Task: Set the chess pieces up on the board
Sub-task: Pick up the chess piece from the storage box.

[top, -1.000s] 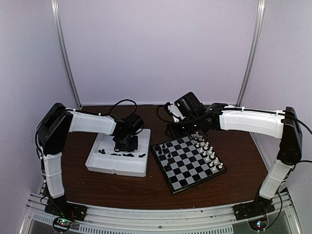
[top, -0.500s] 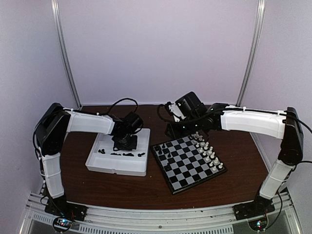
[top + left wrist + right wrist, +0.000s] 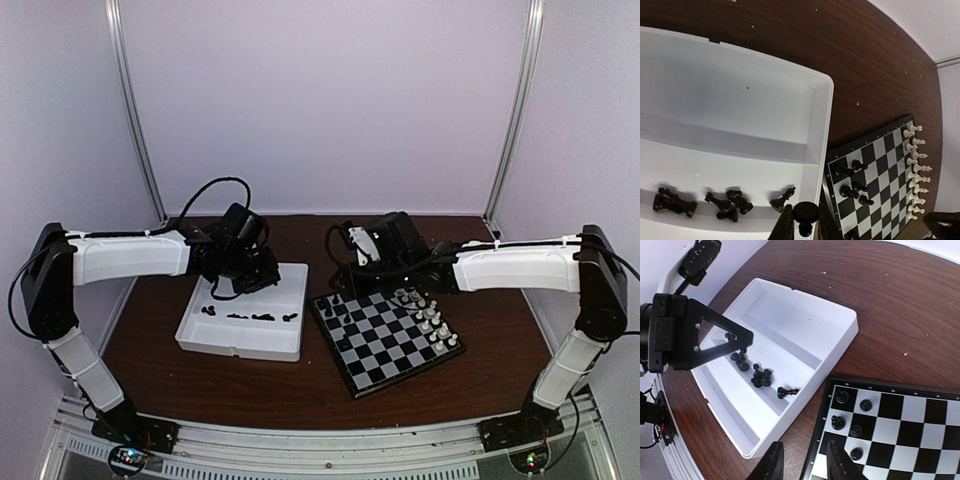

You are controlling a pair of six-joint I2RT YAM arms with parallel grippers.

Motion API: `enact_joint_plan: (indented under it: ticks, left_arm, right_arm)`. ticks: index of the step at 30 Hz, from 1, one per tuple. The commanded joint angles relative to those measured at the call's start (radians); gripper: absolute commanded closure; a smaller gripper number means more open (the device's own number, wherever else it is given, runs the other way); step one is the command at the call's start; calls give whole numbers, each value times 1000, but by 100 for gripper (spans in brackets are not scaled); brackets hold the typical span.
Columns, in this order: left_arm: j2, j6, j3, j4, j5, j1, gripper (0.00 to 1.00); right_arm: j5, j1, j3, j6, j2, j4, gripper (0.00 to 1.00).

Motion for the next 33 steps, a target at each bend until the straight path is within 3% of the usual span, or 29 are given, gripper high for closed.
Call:
enact_joint_plan:
  ticks: [1,5,17,33]
  left_arm:
    - [-36,-219,-100,193,162,16,89]
    - [-56,-299,-157,278,207,20,88]
    - [-120,-362,-225,300,242,37,87]
    - [-117,-406,-264,371,319,48,86]
  right_arm:
    - [-57,41,-69,79,5,314,68]
    - [-57,77,-76,91,66,440,68]
    - [-46,107,-26,132,256,643,66]
    - [-56,108,47,159,359,659,65]
